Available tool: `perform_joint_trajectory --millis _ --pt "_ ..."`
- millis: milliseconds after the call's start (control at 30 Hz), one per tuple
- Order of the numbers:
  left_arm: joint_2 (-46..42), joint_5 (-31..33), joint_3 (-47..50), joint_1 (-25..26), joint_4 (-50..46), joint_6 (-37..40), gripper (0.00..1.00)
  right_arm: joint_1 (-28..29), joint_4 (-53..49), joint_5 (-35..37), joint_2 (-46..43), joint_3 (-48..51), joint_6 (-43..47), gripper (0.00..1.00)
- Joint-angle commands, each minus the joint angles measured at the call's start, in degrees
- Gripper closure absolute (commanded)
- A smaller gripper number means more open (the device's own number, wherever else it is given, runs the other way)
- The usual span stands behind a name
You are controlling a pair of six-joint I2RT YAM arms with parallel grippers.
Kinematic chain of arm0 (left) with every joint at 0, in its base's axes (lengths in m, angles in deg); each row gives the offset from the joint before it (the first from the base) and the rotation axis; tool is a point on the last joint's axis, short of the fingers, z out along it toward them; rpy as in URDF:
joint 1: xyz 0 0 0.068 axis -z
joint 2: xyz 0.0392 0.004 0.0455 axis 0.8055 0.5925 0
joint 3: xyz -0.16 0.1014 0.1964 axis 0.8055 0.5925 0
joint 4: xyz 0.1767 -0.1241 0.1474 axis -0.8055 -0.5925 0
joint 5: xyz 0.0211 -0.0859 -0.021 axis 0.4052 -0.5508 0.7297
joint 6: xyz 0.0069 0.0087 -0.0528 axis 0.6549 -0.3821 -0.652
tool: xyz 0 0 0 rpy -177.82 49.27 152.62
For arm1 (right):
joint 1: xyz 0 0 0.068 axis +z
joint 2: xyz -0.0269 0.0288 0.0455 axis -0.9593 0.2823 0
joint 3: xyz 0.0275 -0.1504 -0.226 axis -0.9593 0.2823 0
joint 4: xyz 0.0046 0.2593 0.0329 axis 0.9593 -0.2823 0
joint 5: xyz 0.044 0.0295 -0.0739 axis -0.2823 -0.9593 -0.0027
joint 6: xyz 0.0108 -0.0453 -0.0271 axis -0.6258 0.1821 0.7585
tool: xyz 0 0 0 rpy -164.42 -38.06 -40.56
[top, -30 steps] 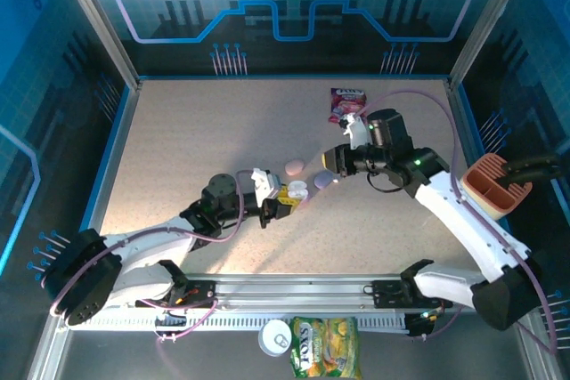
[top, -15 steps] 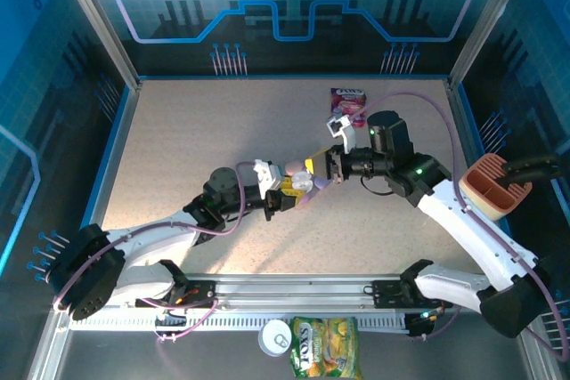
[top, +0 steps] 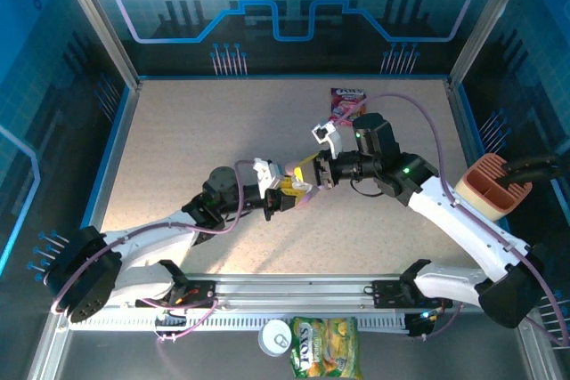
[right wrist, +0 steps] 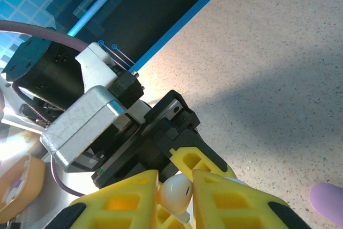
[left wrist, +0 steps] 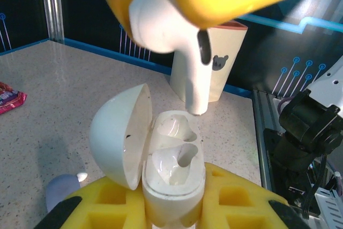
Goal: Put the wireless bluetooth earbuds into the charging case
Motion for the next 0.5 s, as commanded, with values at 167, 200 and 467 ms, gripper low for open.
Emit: perform_joint_trajectory --millis 167,200,467 --pt "-3.0 -2.4 -2.0 -0.5 -0.7 -2.1 0.85 0.4 1.2 0.6 -0.1 1.0 1.7 0.79" --pt "-3.1 -2.3 -2.1 -0.4 -0.8 -2.3 0.85 0.3 1.0 0.4 0.0 0.9 1.9 0.79" --pt "-3.3 -0.2 -3.0 -0.4 -0.9 -4.4 0.85 0.1 1.2 -0.3 0.4 1.8 1.7 0.79"
